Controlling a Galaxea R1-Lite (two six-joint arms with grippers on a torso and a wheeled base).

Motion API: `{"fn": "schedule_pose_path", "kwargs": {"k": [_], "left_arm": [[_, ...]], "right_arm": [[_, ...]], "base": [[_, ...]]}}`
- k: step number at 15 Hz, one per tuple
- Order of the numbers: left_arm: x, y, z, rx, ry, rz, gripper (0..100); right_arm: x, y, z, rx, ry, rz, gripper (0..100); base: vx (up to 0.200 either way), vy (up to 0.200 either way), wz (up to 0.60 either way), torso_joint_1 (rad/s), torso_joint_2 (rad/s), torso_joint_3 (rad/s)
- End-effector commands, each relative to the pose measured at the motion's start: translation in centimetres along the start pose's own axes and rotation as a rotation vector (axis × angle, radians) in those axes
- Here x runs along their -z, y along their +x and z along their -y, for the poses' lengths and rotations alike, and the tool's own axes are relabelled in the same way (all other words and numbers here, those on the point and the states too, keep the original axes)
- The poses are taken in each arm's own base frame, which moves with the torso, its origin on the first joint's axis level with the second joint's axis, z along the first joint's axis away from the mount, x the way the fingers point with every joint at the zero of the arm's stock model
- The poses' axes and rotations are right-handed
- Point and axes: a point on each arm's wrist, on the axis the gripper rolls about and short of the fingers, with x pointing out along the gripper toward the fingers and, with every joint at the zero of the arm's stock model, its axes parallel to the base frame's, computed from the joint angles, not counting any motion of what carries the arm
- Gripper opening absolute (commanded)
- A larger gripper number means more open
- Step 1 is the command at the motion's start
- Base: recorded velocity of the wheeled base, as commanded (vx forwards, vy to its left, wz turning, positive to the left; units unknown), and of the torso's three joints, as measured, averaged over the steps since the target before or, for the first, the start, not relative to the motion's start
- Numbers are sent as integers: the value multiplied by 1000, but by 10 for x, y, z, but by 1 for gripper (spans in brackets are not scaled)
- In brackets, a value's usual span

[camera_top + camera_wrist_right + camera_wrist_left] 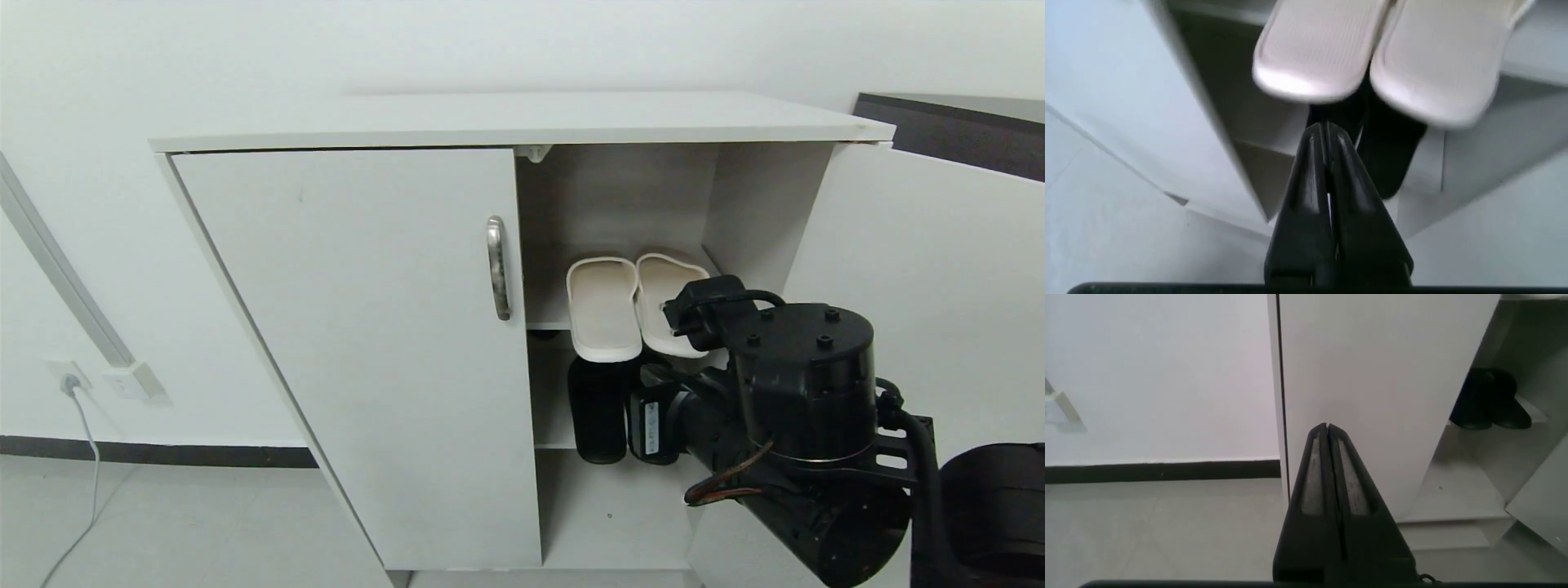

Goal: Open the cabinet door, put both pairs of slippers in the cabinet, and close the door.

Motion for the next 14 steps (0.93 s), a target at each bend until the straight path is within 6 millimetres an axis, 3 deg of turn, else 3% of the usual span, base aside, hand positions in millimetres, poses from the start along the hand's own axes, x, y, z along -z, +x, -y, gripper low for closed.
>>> {"fn": "schedule_pose_path", "kwargs": {"k": [1, 14], "left_arm": [[0, 0, 0, -1, 0, -1, 0], [0, 0, 0, -1, -2, -1, 0]], "right_arm": [[1, 1, -1, -1, -3, -4, 0], [15, 10, -3, 7, -8, -12, 0]], "base": [[-200, 0, 0, -2, 2, 7], [-200, 0, 0, 1, 3, 2]]}}
